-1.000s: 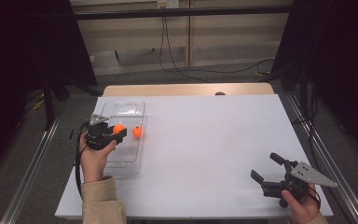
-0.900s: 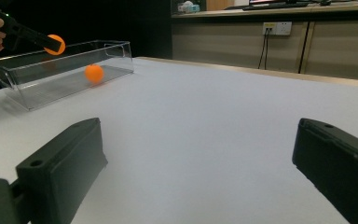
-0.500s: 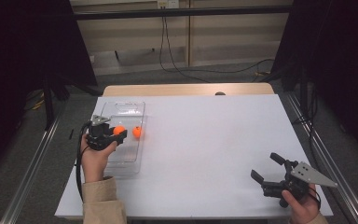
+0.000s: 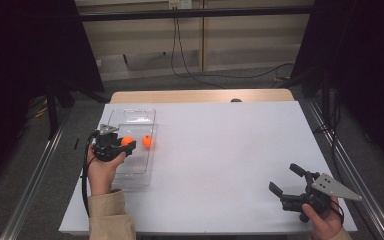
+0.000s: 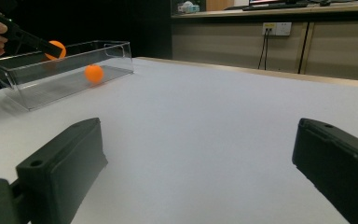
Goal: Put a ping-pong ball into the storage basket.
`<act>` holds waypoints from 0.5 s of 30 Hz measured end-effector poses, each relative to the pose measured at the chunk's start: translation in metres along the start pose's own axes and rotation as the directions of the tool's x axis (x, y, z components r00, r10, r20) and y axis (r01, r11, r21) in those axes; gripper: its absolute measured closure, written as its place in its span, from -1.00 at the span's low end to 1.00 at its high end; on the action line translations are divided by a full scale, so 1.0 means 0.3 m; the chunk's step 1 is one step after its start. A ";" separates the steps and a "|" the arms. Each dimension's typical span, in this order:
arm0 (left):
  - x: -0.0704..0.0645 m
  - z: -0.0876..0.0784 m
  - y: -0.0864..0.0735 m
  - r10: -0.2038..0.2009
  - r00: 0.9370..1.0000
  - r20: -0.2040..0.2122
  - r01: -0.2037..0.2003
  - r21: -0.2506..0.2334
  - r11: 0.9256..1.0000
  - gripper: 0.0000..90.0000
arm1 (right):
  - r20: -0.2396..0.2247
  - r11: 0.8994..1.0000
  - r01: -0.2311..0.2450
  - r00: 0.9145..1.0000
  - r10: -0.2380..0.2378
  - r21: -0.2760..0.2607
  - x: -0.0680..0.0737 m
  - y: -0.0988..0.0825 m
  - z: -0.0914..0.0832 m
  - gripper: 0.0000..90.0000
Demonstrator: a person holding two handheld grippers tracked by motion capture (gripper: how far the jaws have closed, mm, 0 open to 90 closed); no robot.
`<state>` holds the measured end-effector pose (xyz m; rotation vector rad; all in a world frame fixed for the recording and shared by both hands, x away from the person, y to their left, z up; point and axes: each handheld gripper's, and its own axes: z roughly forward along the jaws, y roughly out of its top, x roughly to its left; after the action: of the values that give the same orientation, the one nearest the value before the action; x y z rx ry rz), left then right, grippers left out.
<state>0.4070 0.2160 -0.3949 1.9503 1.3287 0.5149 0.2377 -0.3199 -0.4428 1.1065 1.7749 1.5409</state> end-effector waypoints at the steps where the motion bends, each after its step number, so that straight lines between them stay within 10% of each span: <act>1: 0.001 0.001 -0.001 -0.001 1.000 -0.002 0.001 0.001 1.000 0.12 | 0.000 1.000 0.000 1.000 0.000 0.000 0.000 0.000 0.000 -0.96; 15: 0.006 0.008 -0.007 -0.005 1.000 -0.017 0.006 0.014 1.000 0.07 | 0.000 1.000 0.002 1.000 -0.002 -0.001 -0.002 0.000 0.000 -0.96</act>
<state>0.4080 0.2172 -0.3981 1.9573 1.3516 0.5222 0.2379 -0.3204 -0.4428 1.1041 1.7743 1.5402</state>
